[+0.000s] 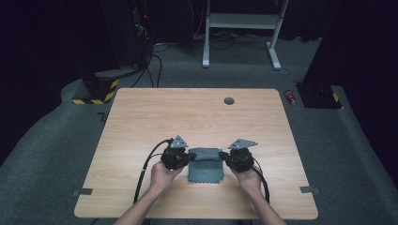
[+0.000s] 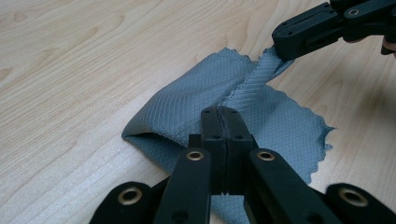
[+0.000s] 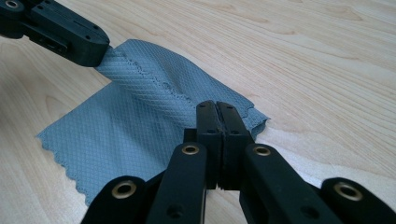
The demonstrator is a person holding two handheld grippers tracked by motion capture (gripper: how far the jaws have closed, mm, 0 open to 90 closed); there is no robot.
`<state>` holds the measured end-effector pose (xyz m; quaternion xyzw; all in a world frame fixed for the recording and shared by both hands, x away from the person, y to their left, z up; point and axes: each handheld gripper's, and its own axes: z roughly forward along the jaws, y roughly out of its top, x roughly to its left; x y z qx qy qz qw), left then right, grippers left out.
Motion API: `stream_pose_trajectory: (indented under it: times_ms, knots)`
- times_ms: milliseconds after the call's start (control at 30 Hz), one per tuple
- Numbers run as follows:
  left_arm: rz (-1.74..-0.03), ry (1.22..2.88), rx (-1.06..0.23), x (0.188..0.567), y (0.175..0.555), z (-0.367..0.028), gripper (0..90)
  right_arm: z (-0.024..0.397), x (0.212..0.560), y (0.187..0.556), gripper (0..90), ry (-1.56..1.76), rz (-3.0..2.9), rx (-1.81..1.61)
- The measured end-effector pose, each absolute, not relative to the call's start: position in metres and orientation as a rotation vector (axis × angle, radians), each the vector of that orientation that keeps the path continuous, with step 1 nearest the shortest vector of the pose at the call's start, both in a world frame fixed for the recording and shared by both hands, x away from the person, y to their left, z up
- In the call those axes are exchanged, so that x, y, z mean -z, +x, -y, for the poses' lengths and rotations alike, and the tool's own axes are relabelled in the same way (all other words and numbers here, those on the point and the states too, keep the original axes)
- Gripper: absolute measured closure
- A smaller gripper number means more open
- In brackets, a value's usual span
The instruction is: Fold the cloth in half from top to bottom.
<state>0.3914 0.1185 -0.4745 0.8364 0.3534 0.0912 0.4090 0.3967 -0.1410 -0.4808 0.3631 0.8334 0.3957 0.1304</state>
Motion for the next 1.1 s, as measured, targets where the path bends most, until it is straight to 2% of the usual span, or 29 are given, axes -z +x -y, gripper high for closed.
stream_pose_trajectory:
  times_ms: [733,1100]
  knots:
    - [-0.882,2.107,-0.201,0.478,0.376,-0.122,89.5,0.143,0.484,0.38,89.1,1.018,-2.446,-1.167]
    - [-0.862,2.131,-0.226,0.479,0.367,-0.121,89.5,0.142,0.486,0.371,89.1,1.007,-2.457,-1.164]
